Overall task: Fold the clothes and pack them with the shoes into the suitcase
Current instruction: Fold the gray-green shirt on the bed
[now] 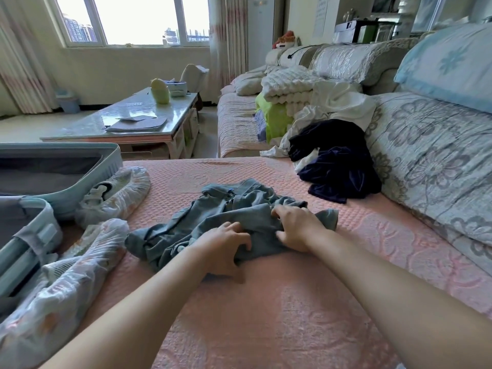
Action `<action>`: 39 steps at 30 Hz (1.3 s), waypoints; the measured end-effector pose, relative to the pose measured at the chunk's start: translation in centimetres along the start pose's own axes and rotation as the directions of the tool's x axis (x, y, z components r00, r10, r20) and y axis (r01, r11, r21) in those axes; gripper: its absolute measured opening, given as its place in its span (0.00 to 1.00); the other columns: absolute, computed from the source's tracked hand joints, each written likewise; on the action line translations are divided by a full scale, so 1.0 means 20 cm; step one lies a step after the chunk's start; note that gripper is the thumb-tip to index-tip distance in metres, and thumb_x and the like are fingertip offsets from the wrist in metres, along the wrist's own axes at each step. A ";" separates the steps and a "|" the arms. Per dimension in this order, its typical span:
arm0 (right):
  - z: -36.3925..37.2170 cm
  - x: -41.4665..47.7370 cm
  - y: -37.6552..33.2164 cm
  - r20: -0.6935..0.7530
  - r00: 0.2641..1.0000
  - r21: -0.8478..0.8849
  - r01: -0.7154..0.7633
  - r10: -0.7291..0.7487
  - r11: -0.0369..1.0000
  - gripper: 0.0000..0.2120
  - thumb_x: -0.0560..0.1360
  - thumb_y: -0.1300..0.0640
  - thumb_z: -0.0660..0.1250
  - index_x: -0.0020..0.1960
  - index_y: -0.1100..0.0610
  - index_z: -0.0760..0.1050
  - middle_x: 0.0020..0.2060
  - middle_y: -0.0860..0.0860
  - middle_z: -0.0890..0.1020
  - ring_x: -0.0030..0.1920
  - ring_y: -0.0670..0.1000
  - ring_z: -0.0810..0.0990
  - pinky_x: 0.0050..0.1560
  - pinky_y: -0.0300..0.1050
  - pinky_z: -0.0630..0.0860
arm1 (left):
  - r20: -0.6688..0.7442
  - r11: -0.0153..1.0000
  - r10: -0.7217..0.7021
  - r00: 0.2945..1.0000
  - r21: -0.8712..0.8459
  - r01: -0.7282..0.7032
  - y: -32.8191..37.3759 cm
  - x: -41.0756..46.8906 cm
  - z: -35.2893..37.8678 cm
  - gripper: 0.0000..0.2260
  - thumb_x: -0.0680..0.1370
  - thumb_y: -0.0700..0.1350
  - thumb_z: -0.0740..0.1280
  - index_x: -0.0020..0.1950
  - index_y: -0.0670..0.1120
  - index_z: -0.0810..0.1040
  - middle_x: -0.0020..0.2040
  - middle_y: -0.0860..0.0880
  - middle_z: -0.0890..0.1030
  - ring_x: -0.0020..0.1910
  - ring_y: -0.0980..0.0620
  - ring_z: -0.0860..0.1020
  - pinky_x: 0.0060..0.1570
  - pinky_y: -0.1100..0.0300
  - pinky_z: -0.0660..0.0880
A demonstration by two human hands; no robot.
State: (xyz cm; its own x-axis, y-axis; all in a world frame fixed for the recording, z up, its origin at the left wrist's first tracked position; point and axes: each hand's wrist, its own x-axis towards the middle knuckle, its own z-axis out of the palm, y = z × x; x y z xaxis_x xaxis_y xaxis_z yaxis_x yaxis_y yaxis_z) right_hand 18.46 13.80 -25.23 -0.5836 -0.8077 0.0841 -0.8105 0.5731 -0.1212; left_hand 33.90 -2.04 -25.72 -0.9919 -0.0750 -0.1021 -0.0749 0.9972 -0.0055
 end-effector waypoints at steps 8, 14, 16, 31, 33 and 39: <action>-0.16 0.02 -0.01 -0.083 0.956 0.762 -0.122 0.283 0.636 0.07 0.76 0.62 0.67 0.46 0.51 0.78 0.41 0.50 0.81 0.42 0.50 0.78 0.46 0.45 0.75 | -0.395 0.895 -0.215 0.893 -0.446 0.018 -0.09 -0.02 -0.16 0.10 0.72 0.38 0.74 0.46 0.53 0.86 0.43 0.57 0.81 0.43 0.55 0.80 0.47 0.68 0.73; -0.33 -0.01 -0.06 0.160 0.948 0.968 -0.095 0.275 -0.234 0.14 0.79 0.69 0.65 0.62 0.58 0.73 0.47 0.57 0.82 0.43 0.51 0.82 0.41 0.41 0.80 | -0.447 0.697 -0.480 0.755 -0.717 0.018 -0.15 -0.16 -0.34 0.10 0.75 0.37 0.70 0.45 0.52 0.84 0.39 0.56 0.82 0.38 0.58 0.77 0.37 0.75 0.69; -0.30 -0.03 -0.09 0.230 0.946 0.946 -0.163 0.227 -0.278 0.18 0.78 0.74 0.62 0.62 0.58 0.69 0.51 0.60 0.82 0.44 0.54 0.83 0.37 0.44 0.82 | -0.414 0.796 -0.483 0.771 -0.575 0.190 -0.20 -0.20 -0.28 0.11 0.75 0.38 0.69 0.52 0.52 0.83 0.45 0.53 0.79 0.43 0.52 0.78 0.41 0.75 0.69; -0.01 -0.06 -0.06 0.174 0.985 -0.116 0.013 0.007 0.993 0.34 0.75 0.60 0.65 0.77 0.44 0.62 0.73 0.49 0.68 0.73 0.54 0.65 0.73 0.55 0.58 | 0.100 0.977 -0.197 0.975 -0.066 0.204 0.08 -0.17 -0.01 0.40 0.70 0.52 0.74 0.77 0.57 0.57 0.68 0.47 0.69 0.66 0.43 0.71 0.62 0.49 0.73; -0.03 -0.05 -0.06 0.155 0.988 -0.241 0.015 0.023 0.970 0.30 0.76 0.60 0.63 0.76 0.44 0.64 0.69 0.50 0.72 0.70 0.55 0.67 0.73 0.57 0.56 | -0.034 0.969 -0.204 0.978 -0.149 0.197 0.02 -0.16 -0.04 0.26 0.73 0.38 0.66 0.69 0.56 0.72 0.60 0.49 0.78 0.58 0.47 0.78 0.53 0.56 0.77; -0.14 -0.08 -0.04 -0.022 0.998 -0.095 0.058 -0.060 0.994 0.10 0.74 0.51 0.56 0.39 0.48 0.76 0.46 0.48 0.79 0.52 0.54 0.74 0.63 0.54 0.63 | -0.084 0.747 -0.394 0.915 -0.610 0.265 -0.10 -0.24 -0.27 0.22 0.73 0.30 0.57 0.46 0.55 0.83 0.41 0.54 0.79 0.37 0.54 0.76 0.31 0.67 0.72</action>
State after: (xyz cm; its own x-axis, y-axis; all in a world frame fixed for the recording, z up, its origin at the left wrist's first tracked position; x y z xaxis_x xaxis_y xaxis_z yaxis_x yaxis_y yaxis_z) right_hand 19.97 15.02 -22.59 -0.5349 -0.8373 0.1131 -0.8438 0.5362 -0.0212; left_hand 38.30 -3.62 -19.91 -0.8872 -0.4614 -0.0075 -0.3812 0.7236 0.5754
